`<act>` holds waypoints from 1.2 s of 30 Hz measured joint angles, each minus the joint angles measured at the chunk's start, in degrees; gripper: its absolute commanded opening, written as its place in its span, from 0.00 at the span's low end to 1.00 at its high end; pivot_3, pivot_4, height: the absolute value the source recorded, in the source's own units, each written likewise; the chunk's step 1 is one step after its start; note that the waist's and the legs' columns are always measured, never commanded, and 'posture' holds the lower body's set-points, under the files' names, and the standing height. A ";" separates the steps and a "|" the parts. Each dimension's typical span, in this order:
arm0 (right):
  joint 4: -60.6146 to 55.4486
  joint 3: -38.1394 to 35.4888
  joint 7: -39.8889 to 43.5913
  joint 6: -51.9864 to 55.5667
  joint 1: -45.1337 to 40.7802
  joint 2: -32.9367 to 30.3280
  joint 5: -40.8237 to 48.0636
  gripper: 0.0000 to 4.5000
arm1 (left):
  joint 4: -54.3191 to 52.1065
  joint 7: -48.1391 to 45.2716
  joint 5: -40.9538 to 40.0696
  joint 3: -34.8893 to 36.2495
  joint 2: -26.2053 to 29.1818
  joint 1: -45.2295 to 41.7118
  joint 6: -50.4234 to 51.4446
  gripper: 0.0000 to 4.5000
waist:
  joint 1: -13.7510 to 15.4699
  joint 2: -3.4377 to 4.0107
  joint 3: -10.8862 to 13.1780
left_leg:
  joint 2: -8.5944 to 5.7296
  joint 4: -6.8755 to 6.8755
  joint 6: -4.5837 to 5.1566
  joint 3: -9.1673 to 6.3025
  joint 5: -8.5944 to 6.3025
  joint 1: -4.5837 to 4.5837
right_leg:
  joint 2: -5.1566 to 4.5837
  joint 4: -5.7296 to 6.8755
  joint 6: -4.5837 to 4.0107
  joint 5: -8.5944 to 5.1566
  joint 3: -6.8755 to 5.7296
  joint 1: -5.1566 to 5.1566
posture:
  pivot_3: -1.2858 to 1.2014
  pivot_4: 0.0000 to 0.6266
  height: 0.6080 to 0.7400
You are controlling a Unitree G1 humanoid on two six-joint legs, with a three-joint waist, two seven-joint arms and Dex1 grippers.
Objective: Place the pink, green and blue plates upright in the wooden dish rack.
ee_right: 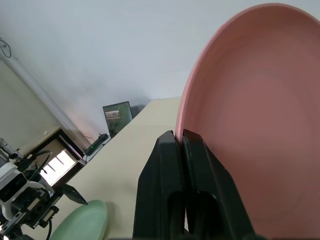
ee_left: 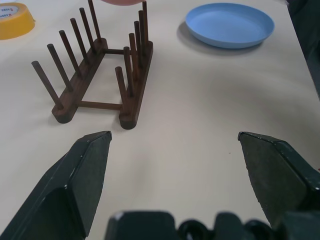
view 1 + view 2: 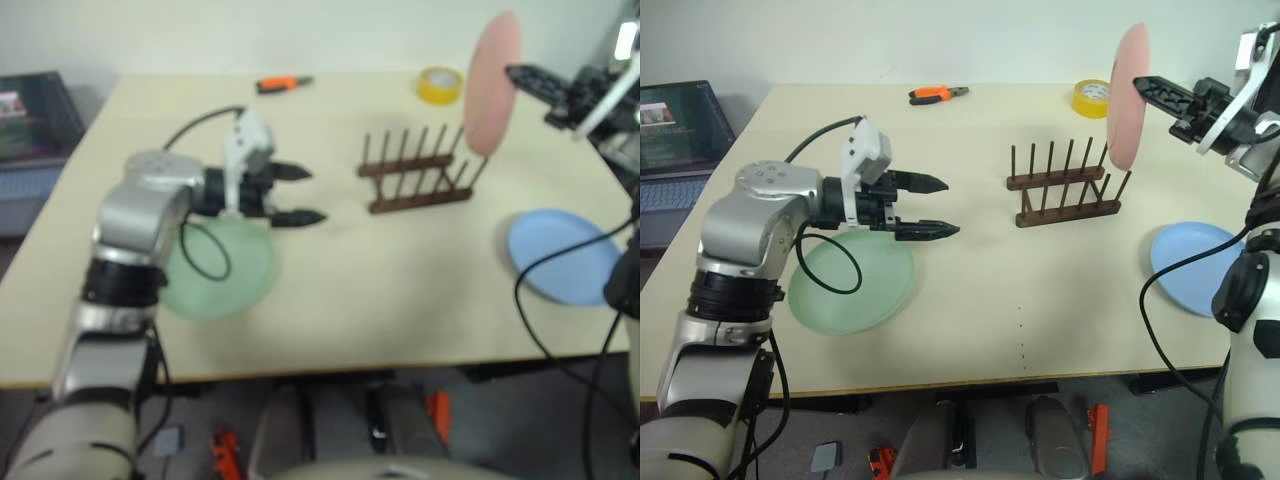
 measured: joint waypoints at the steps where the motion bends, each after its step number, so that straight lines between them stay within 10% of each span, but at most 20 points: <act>1: 0.00 -0.21 0.12 -0.13 -0.07 -0.06 0.08 0.00 | 0.01 0.00 0.00 0.00 -0.02 0.00 -0.01 0.99 | -0.01 0.00 0.00 | 0.00 0.00 0.00 0.00 0.00 0.00 | 0.00 0.00 0.00 0.00 0.00 0.00 | 0.52 0.24 1.00; 36: 9.71 3.41 12.46 3.70 -4.93 -1.66 -4.43 0.00 | 0.18 1.11 0.09 -0.09 -0.98 -0.01 -0.34 0.99 | -0.02 0.02 0.01 | -0.03 -0.01 0.00 0.05 0.00 -0.05 | 0.02 0.02 -0.19 0.11 0.02 -0.10 | 0.52 0.24 1.00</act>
